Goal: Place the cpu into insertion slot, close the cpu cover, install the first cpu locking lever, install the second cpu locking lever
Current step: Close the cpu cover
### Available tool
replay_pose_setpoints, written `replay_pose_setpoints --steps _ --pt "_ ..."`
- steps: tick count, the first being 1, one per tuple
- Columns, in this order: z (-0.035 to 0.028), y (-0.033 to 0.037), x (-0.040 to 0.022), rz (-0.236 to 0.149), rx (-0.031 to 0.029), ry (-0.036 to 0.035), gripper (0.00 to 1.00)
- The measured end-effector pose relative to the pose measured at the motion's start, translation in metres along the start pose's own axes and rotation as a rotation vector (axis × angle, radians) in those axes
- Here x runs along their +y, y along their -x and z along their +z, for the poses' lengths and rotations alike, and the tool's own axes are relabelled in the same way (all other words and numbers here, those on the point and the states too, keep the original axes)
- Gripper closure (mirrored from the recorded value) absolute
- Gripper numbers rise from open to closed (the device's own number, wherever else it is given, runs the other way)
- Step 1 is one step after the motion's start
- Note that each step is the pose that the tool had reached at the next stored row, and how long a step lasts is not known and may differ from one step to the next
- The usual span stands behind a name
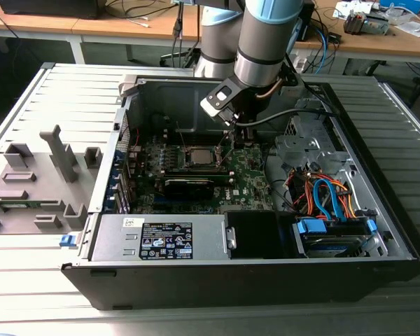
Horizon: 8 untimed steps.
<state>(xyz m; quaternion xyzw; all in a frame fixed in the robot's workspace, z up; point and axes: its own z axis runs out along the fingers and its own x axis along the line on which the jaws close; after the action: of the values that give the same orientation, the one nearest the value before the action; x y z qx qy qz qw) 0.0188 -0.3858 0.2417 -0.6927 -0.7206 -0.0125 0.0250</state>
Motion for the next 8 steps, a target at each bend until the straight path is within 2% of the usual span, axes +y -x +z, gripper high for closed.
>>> replay_pose_setpoints --steps 8 --pt "0.0019 0.0000 -0.0024 0.000 0.0000 0.0000 0.89"
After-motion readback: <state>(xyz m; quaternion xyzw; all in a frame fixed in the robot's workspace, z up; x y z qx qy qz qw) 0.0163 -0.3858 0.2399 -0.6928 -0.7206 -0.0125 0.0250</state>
